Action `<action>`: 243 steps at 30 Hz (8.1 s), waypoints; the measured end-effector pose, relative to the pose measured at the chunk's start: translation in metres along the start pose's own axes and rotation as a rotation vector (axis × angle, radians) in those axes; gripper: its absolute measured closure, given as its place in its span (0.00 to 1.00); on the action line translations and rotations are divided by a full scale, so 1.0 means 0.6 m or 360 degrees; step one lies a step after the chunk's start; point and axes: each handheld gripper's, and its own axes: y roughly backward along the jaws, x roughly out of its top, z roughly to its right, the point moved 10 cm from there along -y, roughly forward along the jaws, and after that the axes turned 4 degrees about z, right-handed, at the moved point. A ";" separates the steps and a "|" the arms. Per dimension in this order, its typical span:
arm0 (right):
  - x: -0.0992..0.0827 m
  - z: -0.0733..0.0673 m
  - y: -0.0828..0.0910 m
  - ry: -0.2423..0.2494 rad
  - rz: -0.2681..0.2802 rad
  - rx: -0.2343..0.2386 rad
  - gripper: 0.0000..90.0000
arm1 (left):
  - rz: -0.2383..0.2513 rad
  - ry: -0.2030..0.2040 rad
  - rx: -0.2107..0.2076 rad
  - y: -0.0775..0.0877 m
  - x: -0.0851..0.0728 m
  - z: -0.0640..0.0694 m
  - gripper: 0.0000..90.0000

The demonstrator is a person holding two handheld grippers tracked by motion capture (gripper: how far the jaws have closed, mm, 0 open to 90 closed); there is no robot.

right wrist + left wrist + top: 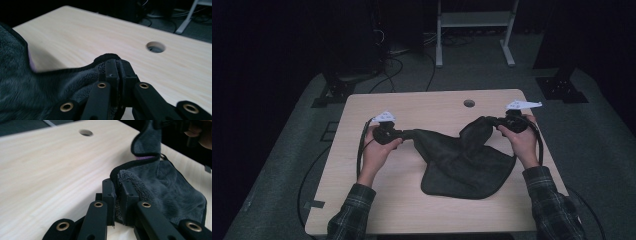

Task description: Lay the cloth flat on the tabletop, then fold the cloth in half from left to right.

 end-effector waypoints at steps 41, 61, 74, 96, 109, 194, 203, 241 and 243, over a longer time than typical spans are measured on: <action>0.172 0.007 0.091 0.0145 0.0382 -0.0135 0.96 | 0.0254 -0.0174 0.0246 0.094 0.162 -0.052 0.93; 0.019 -0.034 0.105 0.0152 0.0153 -0.0016 0.96 | 0.0043 -0.0117 0.0087 0.091 0.026 -0.011 0.93; -0.060 -0.068 0.127 0.0142 0.0017 0.0070 0.96 | -0.0092 -0.0111 0.0033 0.110 -0.053 0.028 0.92; -0.178 -0.105 0.141 0.0150 -0.0261 0.0161 0.96 | -0.0388 -0.0032 -0.0102 0.114 -0.181 0.078 0.92; -0.242 -0.125 0.157 0.0142 -0.0414 0.0229 0.95 | -0.0512 -0.0001 -0.0190 0.124 -0.231 0.115 0.90; -0.242 0.068 0.114 -0.0029 -0.0334 -0.0380 0.33 | -0.0236 0.0341 0.0468 0.068 -0.175 -0.084 0.97; -0.242 0.068 0.114 -0.0027 -0.0334 -0.0379 0.33 | -0.0185 0.0381 0.0561 0.116 -0.165 -0.118 0.97; -0.243 0.069 0.111 -0.0027 -0.0359 -0.0383 0.21 | -0.0057 0.0381 0.0186 0.040 -0.088 -0.038 0.97; -0.244 0.070 0.110 -0.0031 -0.0367 -0.0385 0.17 | -0.0059 0.0371 0.0169 0.030 -0.084 -0.033 0.97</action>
